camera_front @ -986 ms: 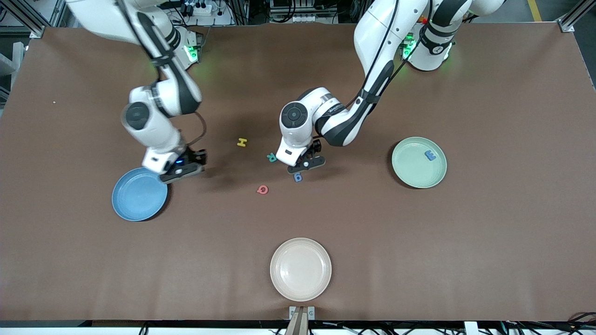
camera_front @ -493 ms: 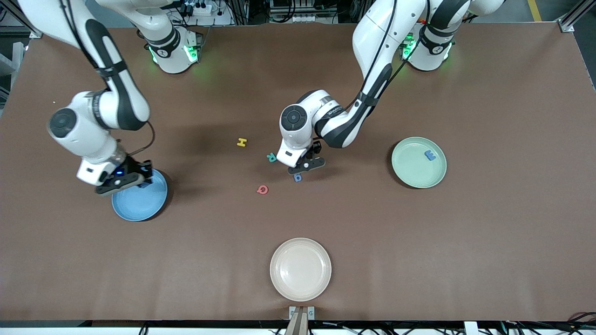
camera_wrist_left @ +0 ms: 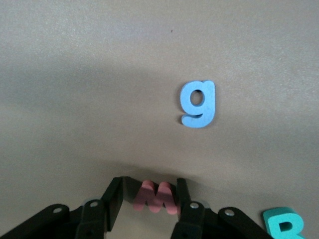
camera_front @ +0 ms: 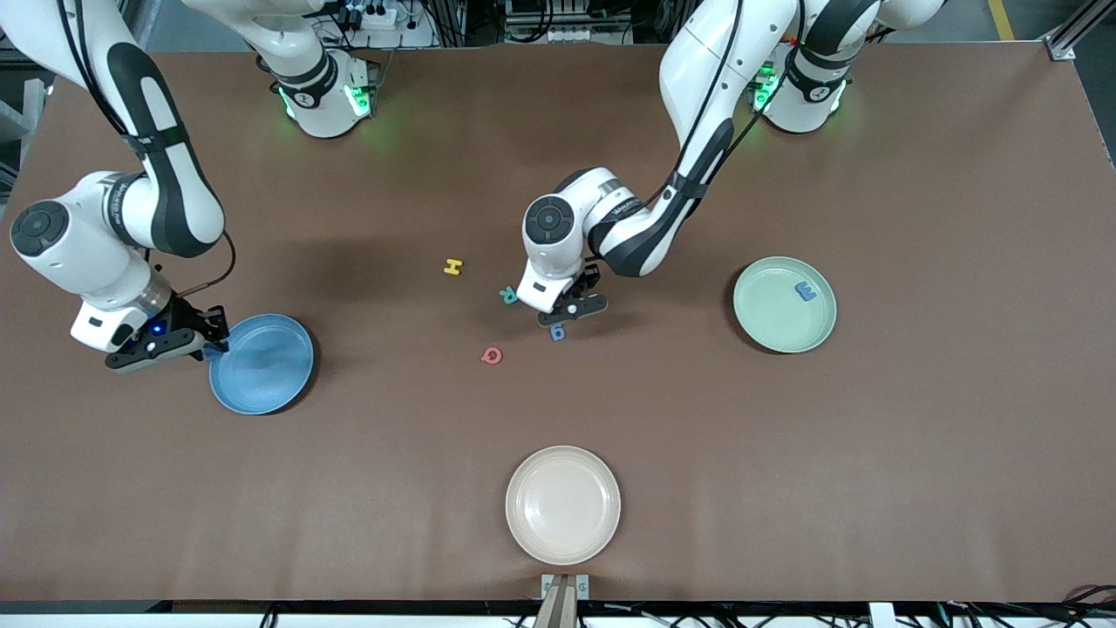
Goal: Sort uppercase to blue plate, lowercase to green plate
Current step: 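Drop the W onto the blue plate while the left gripper grasps pink M, then carry the pink M to the green plate while the right gripper returns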
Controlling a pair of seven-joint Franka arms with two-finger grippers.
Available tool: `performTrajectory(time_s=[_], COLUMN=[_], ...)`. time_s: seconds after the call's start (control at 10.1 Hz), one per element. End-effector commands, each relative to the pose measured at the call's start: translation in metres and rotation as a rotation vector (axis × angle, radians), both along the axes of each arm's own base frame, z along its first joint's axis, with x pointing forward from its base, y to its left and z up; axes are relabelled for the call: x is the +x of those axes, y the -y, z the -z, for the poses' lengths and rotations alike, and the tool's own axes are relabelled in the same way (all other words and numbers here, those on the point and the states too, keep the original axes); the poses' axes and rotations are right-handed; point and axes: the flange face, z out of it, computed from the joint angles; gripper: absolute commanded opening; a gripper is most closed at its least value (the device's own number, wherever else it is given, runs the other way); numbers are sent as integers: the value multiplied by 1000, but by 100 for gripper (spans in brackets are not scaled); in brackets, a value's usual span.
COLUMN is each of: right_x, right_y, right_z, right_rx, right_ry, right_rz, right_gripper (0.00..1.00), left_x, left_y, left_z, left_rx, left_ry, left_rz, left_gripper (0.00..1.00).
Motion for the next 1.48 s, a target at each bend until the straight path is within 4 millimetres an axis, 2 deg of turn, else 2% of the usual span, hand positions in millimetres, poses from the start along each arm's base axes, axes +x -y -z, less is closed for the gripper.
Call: performTrajectory(time_s=[0.0, 0.3, 0.39, 0.49, 0.69, 0.89, 1.09, 1.38], right_x=[7, 8, 8, 6, 5, 5, 7, 15], right_y=[-5, -14, -25, -35, -47, -50, -56, -56], right_z=[-2, -2, -3, -2, -6, -5, -13, -34], right_rx=[10, 18, 26, 37, 44, 46, 54, 65], right_ry=[2, 2, -1, -34, -48, -49, -36, -54], right_rz=[16, 38, 62, 82, 94, 103, 142, 180], right_gripper=[100, 100, 100, 100, 100, 100, 100, 100], left_x=[-3, -10, -11, -11, -12, -12, -11, -5], left_y=[5, 8, 8, 9, 10, 10, 9, 3], left_z=[3, 13, 14, 13, 13, 13, 12, -4], left_rx=[-8, -2, -1, -2, -1, -1, -2, 8], left_ry=[-18, -35, -36, -35, -36, -36, -35, -40], left_rz=[-14, -21, -21, -23, -45, -47, -47, -43], left_gripper=[52, 52, 50, 46, 30, 17, 16, 14])
